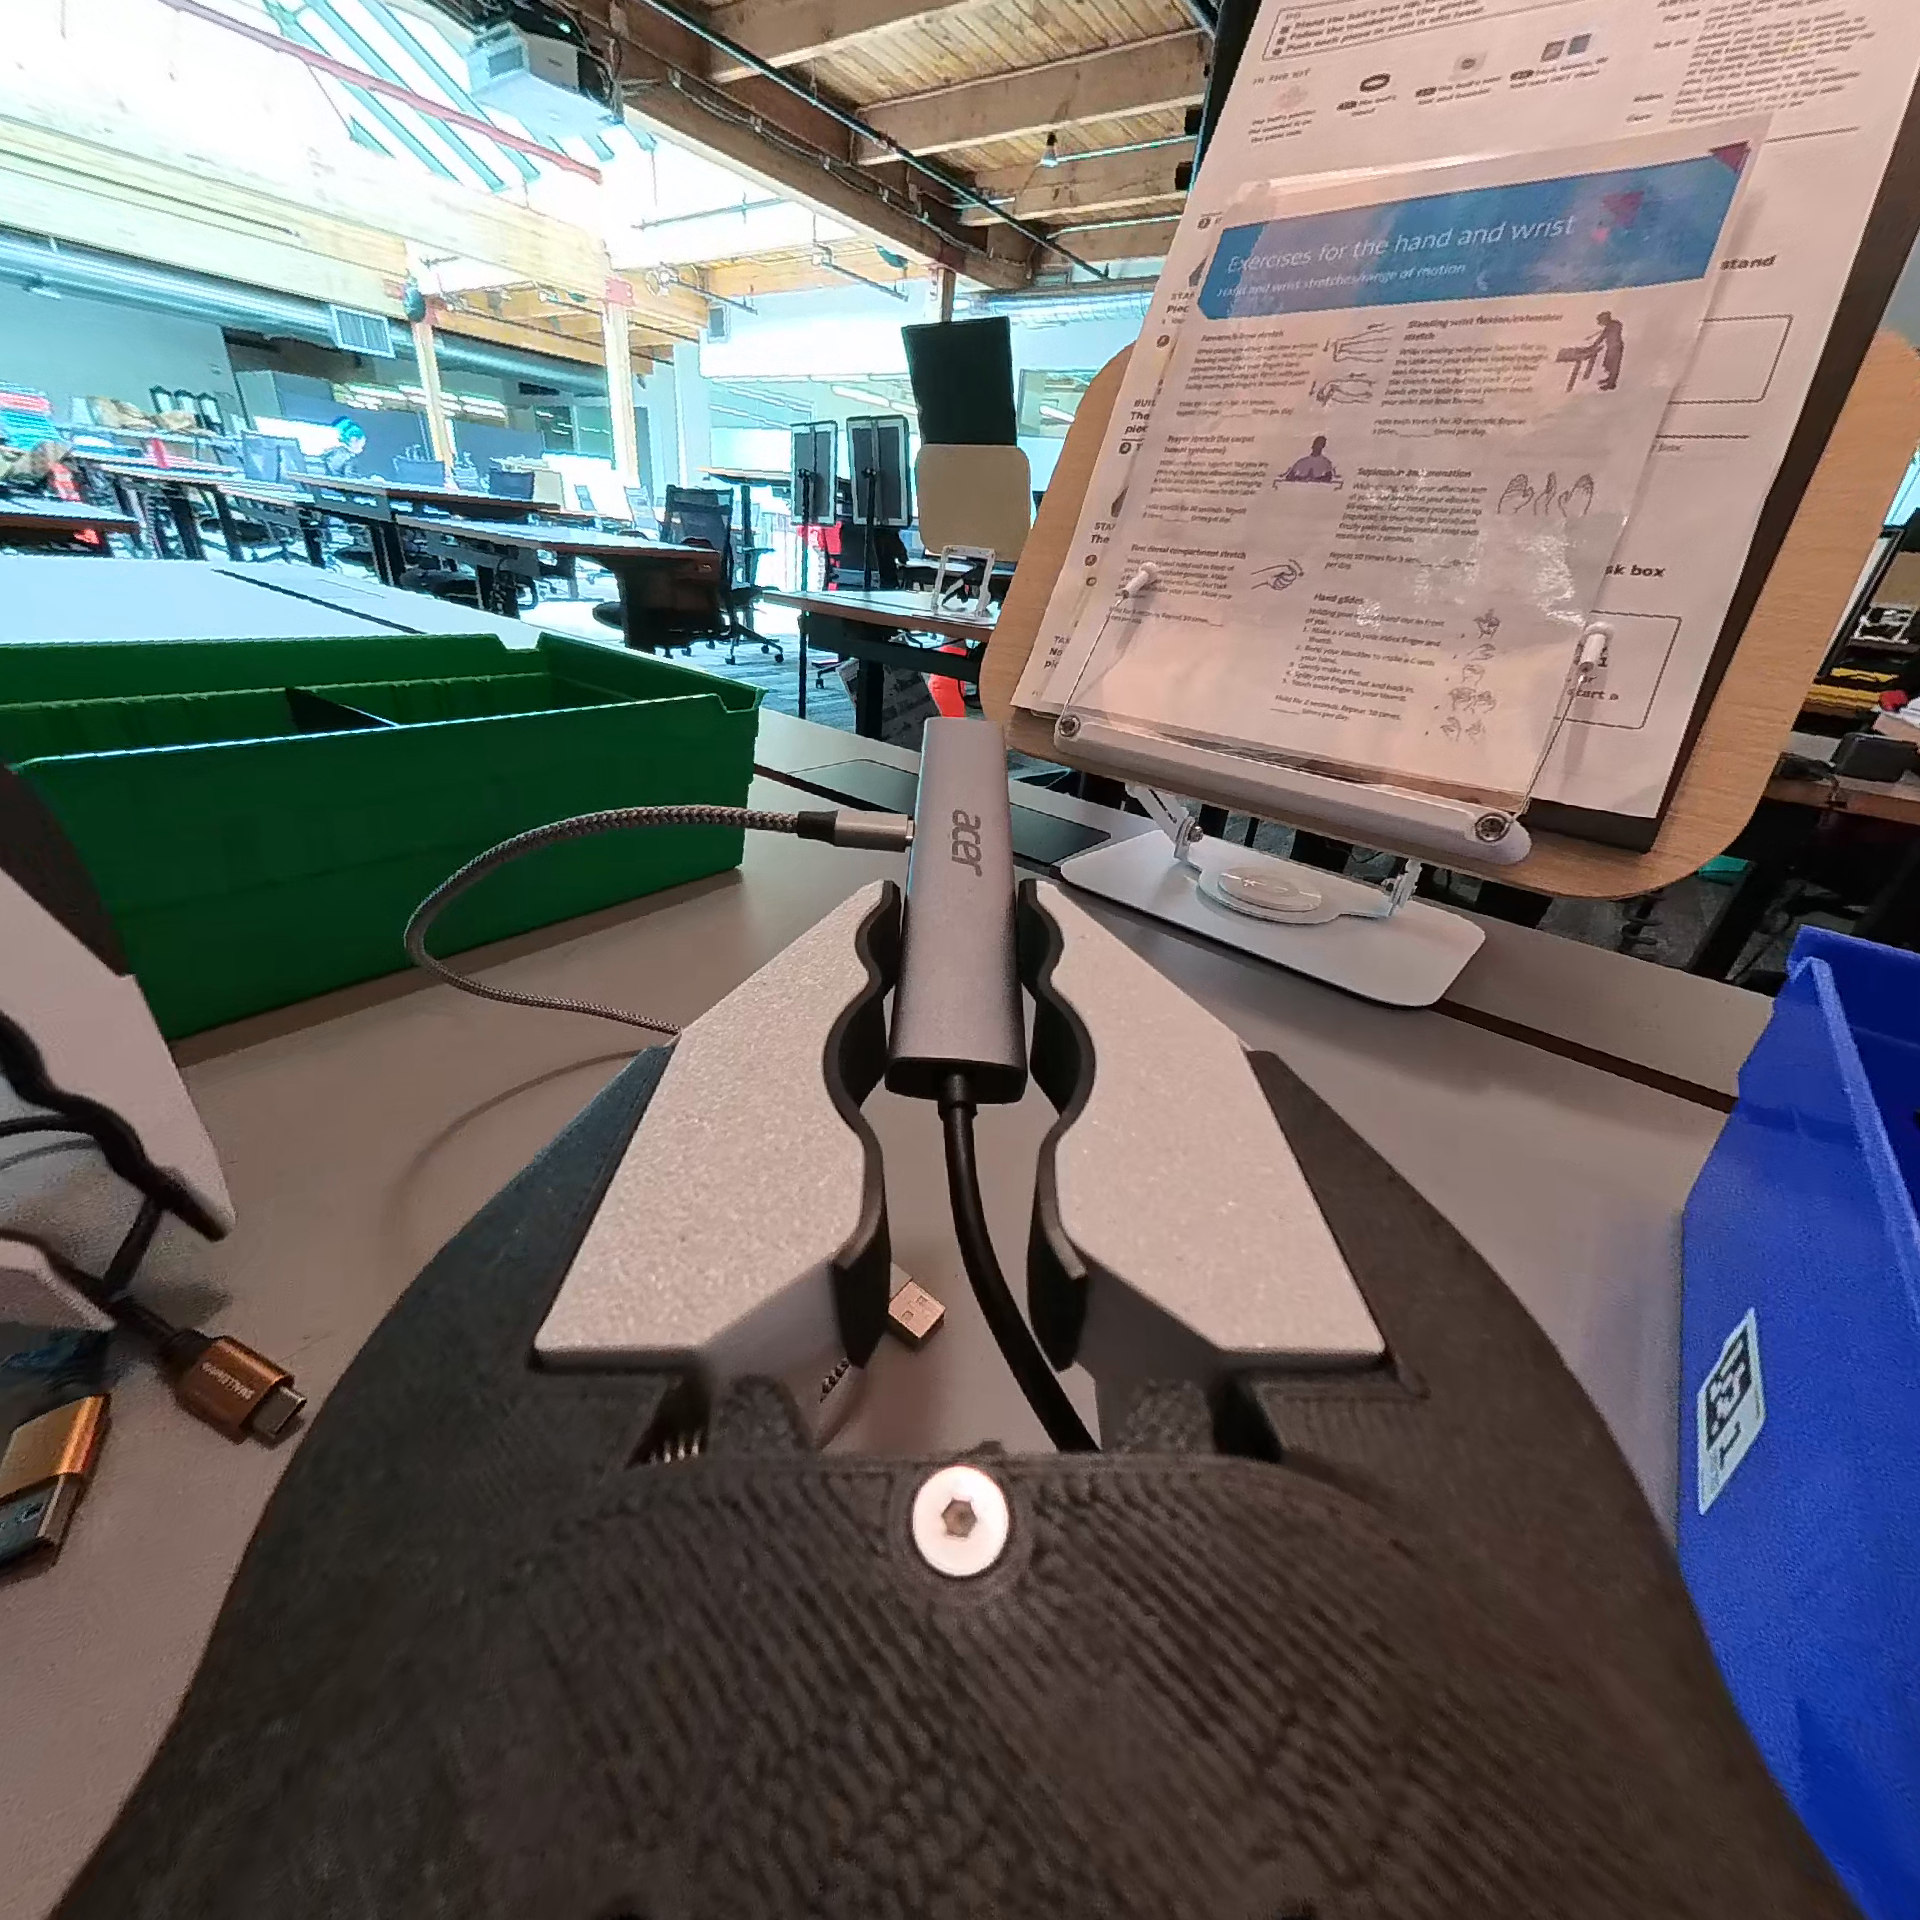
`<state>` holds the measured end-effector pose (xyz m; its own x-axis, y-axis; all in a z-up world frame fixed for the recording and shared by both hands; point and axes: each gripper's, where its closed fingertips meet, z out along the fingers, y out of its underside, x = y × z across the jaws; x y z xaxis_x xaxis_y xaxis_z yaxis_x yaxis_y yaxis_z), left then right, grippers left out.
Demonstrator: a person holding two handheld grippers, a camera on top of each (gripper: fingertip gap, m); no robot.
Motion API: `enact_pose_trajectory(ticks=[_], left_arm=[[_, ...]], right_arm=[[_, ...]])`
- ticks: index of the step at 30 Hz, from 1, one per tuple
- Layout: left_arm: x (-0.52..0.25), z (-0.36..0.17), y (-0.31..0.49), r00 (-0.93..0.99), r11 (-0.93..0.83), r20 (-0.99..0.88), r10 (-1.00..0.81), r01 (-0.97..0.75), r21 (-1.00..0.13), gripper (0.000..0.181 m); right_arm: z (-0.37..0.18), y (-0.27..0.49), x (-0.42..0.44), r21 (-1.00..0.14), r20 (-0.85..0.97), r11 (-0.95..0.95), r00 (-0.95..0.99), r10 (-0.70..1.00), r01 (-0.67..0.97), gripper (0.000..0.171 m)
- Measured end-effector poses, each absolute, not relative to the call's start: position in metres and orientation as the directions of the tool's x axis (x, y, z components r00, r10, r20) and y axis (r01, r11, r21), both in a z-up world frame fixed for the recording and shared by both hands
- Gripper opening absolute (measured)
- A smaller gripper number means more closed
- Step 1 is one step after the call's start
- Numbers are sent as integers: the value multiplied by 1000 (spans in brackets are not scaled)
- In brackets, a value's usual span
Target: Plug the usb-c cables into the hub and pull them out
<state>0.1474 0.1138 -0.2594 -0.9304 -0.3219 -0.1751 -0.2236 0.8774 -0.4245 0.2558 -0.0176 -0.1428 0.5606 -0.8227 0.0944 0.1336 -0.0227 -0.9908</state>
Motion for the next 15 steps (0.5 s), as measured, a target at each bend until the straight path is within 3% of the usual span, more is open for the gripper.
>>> enact_pose_trajectory(ticks=[1,11,15], left_arm=[[148,-260,113,-938,900,-225,-264,-155,-408,17],[147,-272,103,-952,899,-275,-135,-1,-439,3],[165,-271,109,-869,827,-247,-430,-269,-493,2]], right_arm=[[-143,-18,256,-991,95,-23,560,-823,133,20],[-144,-15,255,-992,80,-10,577,-813,123,20],[-144,-9,252,-993,75,-6,605,-793,115,20]])
